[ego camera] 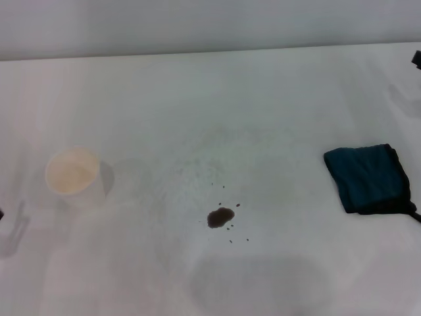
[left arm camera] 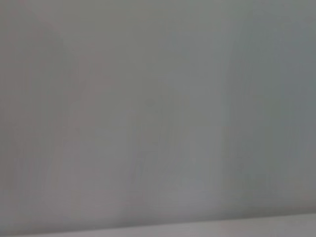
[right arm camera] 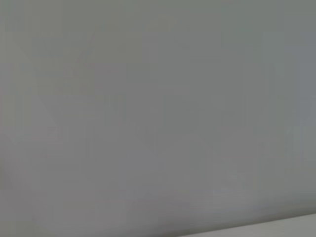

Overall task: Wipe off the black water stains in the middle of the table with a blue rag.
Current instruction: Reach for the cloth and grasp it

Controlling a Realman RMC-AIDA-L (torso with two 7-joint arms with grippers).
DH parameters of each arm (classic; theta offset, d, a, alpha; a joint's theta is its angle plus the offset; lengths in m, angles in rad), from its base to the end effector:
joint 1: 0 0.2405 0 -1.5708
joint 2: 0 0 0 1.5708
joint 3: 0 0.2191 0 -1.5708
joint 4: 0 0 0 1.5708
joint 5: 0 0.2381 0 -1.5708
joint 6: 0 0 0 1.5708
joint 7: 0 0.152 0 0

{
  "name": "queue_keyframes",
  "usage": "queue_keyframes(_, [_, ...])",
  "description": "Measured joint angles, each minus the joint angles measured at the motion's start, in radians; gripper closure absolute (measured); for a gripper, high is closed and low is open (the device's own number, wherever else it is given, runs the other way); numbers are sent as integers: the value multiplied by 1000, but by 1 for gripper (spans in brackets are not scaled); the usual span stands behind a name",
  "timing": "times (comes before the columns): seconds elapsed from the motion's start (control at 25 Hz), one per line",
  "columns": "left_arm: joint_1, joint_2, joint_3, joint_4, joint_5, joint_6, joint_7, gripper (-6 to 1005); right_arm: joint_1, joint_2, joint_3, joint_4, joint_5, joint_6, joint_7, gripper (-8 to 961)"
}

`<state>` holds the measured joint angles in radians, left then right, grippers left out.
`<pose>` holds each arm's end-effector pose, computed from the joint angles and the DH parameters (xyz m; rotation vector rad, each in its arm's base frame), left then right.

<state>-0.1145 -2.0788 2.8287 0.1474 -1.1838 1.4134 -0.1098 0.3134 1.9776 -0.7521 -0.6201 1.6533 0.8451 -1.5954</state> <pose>-0.3666 0.2046 -0.0292 -1.6388 -0.5766 -0.6074 0.3862 0.3591 0.1129 -1.6631 1.1256 0.6218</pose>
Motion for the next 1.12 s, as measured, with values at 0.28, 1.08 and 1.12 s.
queue_keyframes(0.28, [-60, 0, 0, -9, -1, -7, 2, 123, 88, -93, -8, -177, -523, 182, 593, 145])
queue_keyframes(1.08, [-145, 1, 0, -17, -10, -20, 68, 122, 293, 35, -489, -646, -1332, 708, 1216, 145])
queue_keyframes(1.12, [-158, 1, 0, -31, -14, -23, 69, 122, 297, 37, -523, -647, -1333, 708, 1248, 145])
